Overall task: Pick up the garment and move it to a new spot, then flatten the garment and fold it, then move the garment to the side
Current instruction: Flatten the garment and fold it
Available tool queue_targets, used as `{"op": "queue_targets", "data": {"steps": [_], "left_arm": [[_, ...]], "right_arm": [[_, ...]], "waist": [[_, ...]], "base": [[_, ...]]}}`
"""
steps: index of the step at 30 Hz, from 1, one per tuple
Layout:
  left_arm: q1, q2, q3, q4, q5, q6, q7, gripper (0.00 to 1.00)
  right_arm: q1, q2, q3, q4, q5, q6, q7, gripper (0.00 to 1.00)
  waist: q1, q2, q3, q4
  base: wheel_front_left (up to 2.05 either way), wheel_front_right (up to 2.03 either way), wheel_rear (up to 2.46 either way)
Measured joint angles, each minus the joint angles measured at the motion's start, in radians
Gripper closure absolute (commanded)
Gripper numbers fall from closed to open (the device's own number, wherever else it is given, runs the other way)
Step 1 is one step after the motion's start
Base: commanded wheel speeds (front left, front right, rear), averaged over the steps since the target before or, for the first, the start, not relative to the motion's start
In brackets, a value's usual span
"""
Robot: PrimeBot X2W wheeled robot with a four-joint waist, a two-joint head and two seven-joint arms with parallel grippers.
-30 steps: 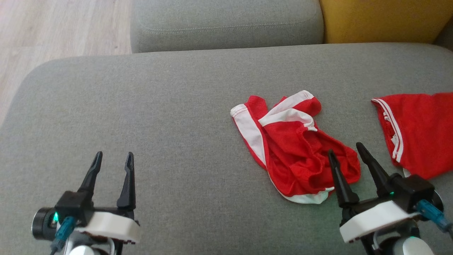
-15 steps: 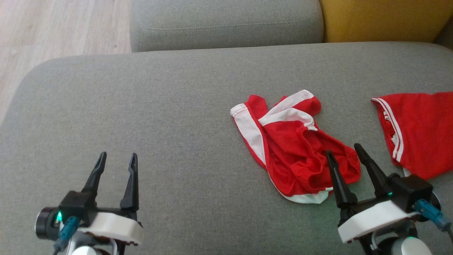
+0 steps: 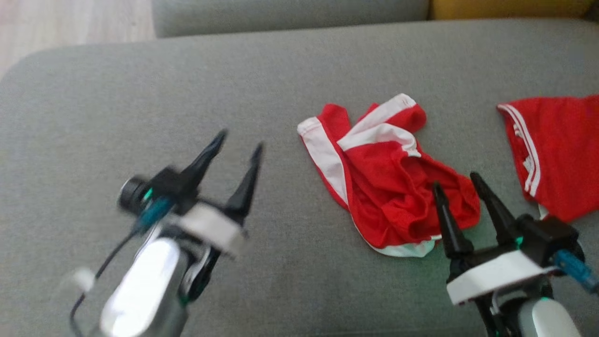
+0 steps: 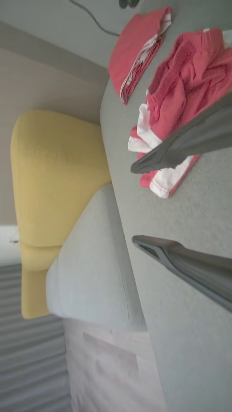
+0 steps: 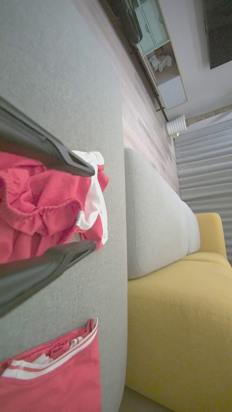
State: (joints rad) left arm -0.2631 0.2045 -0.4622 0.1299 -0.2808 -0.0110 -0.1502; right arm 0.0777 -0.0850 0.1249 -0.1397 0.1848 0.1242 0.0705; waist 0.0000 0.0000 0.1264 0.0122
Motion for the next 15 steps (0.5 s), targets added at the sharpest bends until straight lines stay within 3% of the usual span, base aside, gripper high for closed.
{"op": "queue_targets", "data": {"steps": [7, 15], "left_arm": [[-0.258, -0.089, -0.073, 0.287, -0.038, -0.092, 0.039, 0.0], [-0.443, -0.115, -0.119, 0.651, -0.118, -0.114, 0.053, 0.0]], "right_arm": [[-0.081, 0.0, 0.03, 0.004, 0.0, 0.0, -0.011, 0.0], [-0.113, 0.006, 0.057, 0.044, 0.021, 0.0, -0.038, 0.0]], "waist": [[0.0001, 0.0, 0.076, -0.073], [0.0001, 0.0, 0.143, -0.184]], "base": [[0.0, 0.0, 0.0], [0.0, 0.0, 0.0]]}}
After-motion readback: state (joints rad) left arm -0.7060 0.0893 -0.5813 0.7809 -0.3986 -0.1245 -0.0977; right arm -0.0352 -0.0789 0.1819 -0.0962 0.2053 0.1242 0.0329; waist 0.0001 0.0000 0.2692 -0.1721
